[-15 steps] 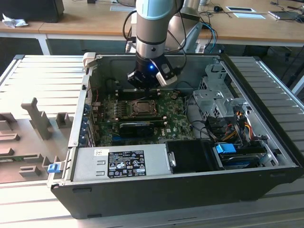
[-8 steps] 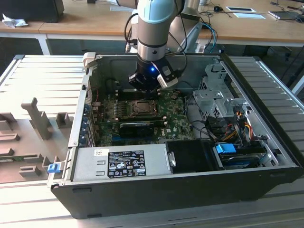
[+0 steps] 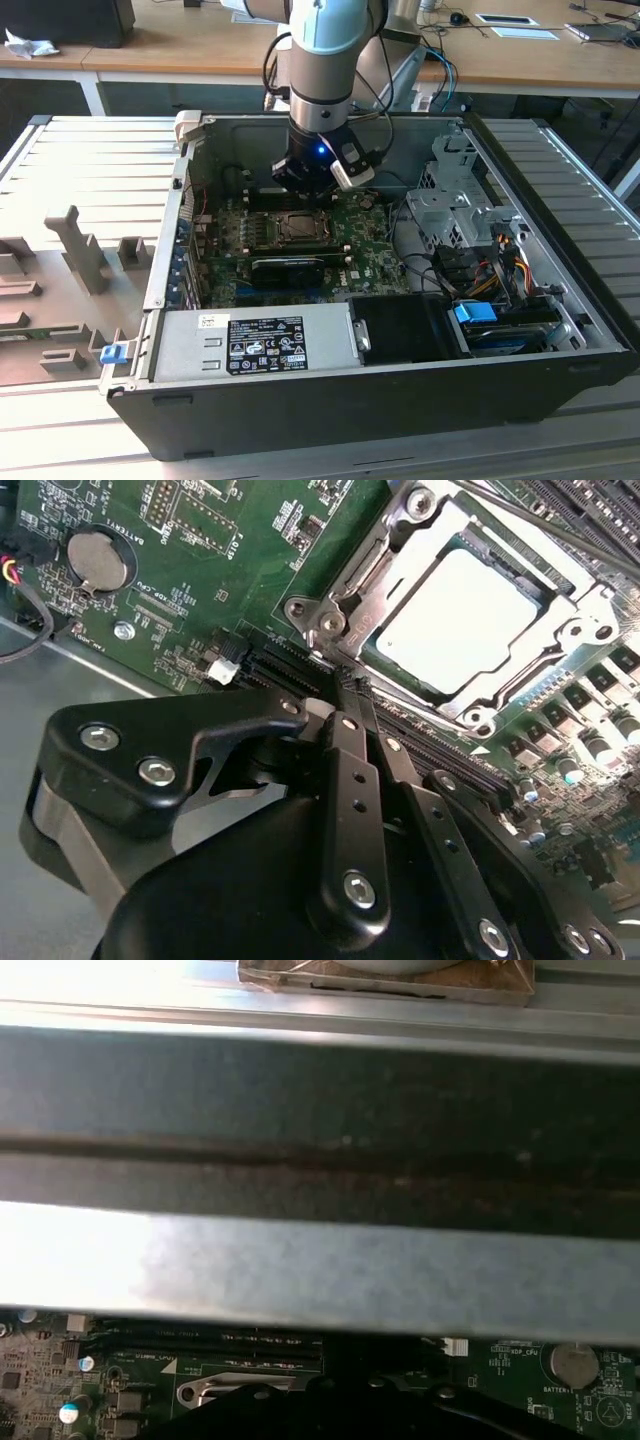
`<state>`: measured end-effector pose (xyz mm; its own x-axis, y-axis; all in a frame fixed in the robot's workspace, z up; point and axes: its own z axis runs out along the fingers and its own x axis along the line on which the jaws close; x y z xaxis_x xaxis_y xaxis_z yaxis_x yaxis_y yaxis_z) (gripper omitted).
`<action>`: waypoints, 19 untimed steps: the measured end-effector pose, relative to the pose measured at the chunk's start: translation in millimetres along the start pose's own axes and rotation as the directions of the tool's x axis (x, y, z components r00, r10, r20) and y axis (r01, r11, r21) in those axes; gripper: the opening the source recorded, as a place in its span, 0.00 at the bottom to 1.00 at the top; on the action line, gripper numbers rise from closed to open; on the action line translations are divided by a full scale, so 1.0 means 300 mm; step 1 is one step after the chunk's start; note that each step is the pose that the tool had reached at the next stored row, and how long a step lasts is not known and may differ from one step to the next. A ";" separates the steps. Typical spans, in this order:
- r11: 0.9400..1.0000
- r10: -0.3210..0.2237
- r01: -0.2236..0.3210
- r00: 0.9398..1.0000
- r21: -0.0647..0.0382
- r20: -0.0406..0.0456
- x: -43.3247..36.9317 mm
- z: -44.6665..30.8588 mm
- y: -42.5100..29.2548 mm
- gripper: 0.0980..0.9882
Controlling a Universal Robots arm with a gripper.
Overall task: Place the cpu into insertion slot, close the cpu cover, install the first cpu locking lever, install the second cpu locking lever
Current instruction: 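Install the first cpu locking lever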
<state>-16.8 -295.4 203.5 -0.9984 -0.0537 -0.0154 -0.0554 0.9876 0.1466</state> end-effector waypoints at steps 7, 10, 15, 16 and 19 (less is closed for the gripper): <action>1.000 0.005 -0.005 1.000 0.006 0.001 0.000 0.009 -0.002 0.00; 1.000 0.005 -0.005 1.000 0.000 0.001 -0.001 0.005 -0.001 0.00; 1.000 0.005 -0.005 1.000 0.000 0.001 -0.001 -0.035 0.005 0.00; 1.000 0.005 -0.005 1.000 0.000 0.001 -0.001 -0.040 0.005 0.00; 1.000 0.005 -0.005 1.000 0.000 0.001 -0.001 -0.041 -0.001 0.00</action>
<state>-16.6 -297.4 215.8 -0.9987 -0.0489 -0.0156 -0.0507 0.9879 0.1468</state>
